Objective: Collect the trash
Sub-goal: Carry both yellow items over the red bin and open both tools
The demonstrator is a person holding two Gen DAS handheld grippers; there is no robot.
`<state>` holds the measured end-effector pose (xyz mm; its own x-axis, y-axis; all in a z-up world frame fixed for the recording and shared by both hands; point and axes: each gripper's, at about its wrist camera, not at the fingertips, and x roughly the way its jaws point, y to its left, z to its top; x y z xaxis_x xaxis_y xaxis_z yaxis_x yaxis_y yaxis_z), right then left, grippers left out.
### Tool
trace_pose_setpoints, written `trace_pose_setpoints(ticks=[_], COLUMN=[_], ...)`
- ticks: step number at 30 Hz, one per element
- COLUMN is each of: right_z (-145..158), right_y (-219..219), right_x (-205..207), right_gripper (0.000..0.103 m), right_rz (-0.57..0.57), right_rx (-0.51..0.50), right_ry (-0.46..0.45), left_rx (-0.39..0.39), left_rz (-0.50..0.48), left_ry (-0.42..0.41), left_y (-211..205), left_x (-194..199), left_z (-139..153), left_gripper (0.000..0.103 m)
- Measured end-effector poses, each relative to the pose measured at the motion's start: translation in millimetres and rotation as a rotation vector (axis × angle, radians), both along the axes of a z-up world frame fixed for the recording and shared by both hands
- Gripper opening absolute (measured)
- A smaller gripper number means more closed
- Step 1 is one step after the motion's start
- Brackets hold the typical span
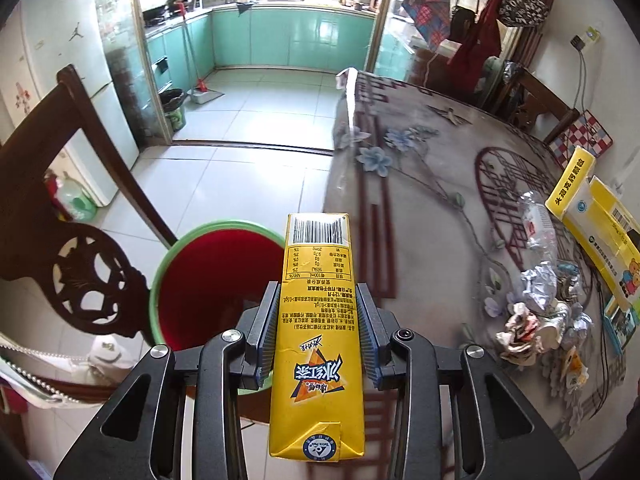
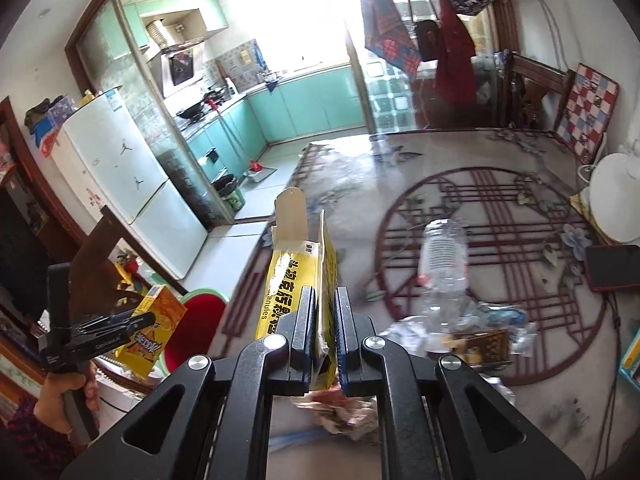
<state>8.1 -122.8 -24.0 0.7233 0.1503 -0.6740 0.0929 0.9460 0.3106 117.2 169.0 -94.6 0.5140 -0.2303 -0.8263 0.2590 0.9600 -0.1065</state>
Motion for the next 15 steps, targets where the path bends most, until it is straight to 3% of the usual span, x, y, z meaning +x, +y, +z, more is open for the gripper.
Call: trace_pose_setpoints(ticks=[15], right_z=[-45], right_y=[117], right_x=[88], right_gripper=[0.007], right_rz=[0.246], right_rx=[0.092], right_ry=[0.078], left_rx=[0.008], left_rz=[0.160], left_ry=[0.082], left_y=[78], left_x=[37], left_z=[-36], left_gripper=[0.035])
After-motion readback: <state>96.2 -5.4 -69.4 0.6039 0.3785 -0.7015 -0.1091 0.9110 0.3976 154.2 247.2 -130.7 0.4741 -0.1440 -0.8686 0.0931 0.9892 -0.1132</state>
